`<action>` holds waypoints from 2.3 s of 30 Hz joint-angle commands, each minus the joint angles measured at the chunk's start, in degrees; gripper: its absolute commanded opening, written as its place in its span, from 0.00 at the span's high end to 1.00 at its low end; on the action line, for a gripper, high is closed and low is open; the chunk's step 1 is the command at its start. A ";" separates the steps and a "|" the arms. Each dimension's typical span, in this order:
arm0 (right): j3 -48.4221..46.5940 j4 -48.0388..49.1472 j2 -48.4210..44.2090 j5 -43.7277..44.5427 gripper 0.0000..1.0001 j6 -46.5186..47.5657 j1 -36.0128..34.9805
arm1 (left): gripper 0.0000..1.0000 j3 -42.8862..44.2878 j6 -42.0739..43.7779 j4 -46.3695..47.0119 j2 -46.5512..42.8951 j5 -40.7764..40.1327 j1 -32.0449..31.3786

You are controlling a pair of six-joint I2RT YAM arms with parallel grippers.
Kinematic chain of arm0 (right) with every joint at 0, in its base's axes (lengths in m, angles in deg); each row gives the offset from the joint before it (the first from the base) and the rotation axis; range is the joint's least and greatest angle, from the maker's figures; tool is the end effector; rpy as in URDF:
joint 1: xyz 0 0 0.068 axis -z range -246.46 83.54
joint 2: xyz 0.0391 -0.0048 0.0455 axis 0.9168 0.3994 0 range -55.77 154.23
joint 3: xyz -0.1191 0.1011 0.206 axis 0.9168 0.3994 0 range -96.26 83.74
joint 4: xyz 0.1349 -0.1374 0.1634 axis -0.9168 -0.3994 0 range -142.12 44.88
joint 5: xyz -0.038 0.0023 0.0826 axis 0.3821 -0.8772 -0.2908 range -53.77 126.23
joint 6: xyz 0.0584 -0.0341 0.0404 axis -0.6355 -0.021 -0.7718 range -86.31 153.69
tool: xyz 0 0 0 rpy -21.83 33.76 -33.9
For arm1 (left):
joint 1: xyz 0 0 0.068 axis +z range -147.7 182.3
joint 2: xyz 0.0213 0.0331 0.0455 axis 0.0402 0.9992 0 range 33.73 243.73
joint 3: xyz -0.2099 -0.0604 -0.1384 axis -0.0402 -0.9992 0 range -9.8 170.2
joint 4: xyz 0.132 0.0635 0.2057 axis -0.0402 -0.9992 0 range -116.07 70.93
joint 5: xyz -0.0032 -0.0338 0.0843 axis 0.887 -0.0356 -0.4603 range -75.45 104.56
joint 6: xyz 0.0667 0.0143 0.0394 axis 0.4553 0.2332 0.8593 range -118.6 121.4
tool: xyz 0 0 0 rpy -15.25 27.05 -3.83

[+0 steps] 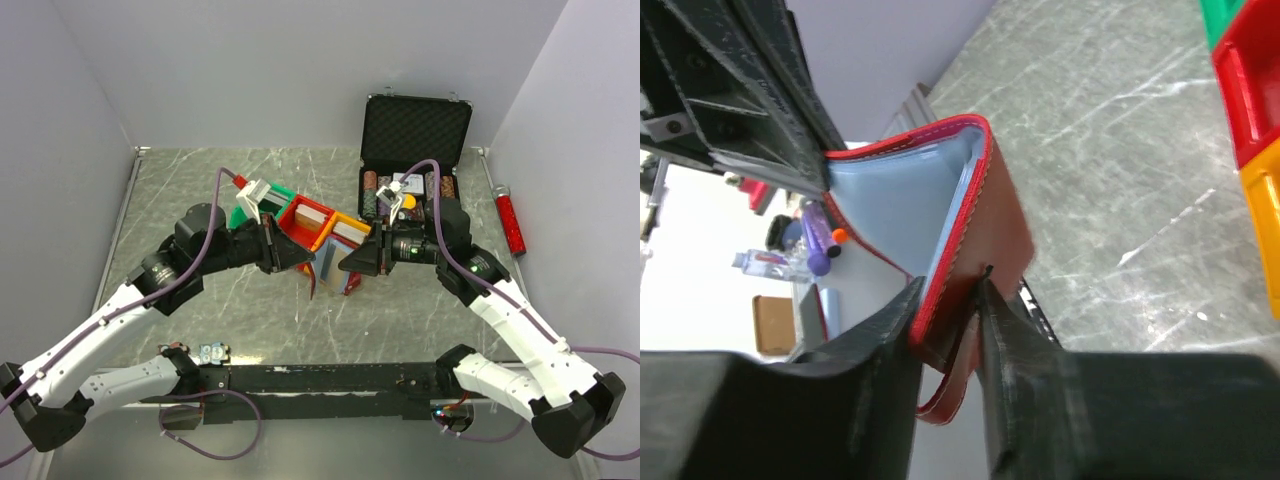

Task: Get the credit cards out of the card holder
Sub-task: Open the card holder.

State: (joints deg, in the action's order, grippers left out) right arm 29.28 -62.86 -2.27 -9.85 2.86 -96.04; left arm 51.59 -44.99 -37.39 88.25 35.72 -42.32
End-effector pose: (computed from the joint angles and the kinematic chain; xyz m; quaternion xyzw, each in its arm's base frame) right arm 0.1690 0.1519 0.3429 -0.2253 0.7412 0.5476 0.3162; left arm 0.1509 -0.1832 0.3770 0.1045 0.7627 -0.5435 0.3346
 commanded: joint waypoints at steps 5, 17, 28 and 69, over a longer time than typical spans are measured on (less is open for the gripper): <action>-5.48 -6.16 -1.20 1.61 0.90 4.20 0.32 | 0.99 -2.32 -0.28 5.58 -2.84 0.45 -0.20; -12.68 -17.93 -0.85 6.17 1.00 8.32 0.23 | 0.16 -16.81 -5.27 27.79 -7.49 6.69 -0.20; -23.93 -35.95 4.24 29.10 1.00 14.48 -5.30 | 0.01 -24.90 -9.41 40.19 -10.49 1.60 -0.20; -26.76 -32.72 6.10 26.67 0.93 10.97 -15.86 | 0.87 -21.48 -0.54 37.67 0.77 -4.56 -5.56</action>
State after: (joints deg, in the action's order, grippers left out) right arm 2.07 -100.67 5.55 21.14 15.04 -111.69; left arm 28.20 -46.74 0.88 90.33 31.94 -47.46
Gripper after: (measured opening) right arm 0.134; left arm 0.210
